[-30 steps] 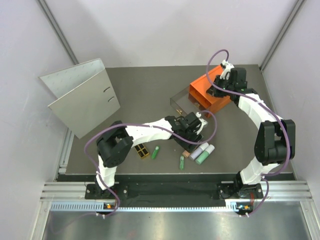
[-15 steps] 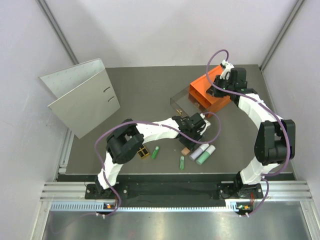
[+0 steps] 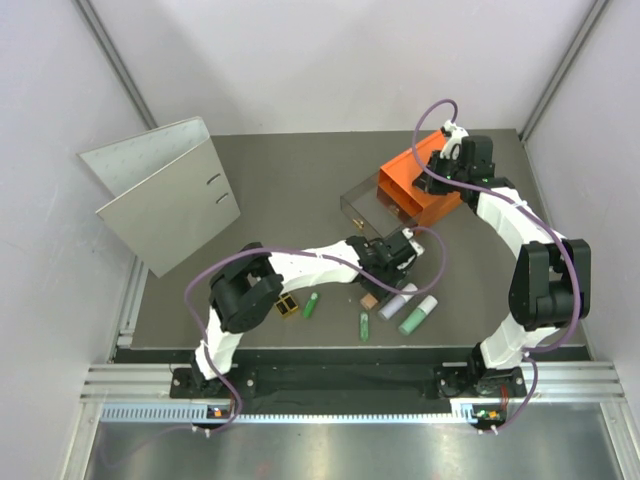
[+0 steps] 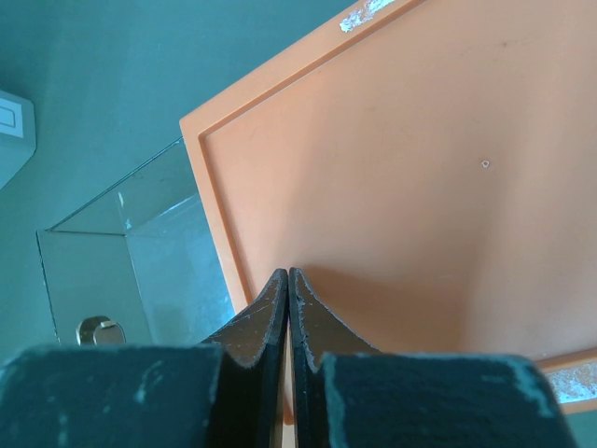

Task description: Organize the makeup

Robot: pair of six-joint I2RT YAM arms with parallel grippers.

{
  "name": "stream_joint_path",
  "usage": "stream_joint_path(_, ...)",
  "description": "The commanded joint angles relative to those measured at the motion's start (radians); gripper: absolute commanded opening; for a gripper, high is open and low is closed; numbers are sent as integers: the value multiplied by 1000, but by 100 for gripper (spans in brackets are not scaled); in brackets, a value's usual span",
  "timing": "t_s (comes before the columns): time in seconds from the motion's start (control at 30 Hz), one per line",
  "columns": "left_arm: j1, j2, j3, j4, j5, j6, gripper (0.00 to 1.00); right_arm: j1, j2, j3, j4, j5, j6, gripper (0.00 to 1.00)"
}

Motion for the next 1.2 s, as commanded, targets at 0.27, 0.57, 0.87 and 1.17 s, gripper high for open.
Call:
stream_joint_path(0.27,1,-293,92,-121,-122,-39,0,-5,79,-56,-167,19,-21,0)
stream_joint_path(0.57,37,-224,388,-198,-159,-66,0,-5,87,-51,-161,13,-15,0)
stream_joint_path(0.87,191,-117,501,-175,-63,-140,0,-5,81,-51,-169,18,-20,0)
stream_joint_path(1.17,287,-40,524,-132,39,-212,0,-5,76,-59,-170,15,-18,0)
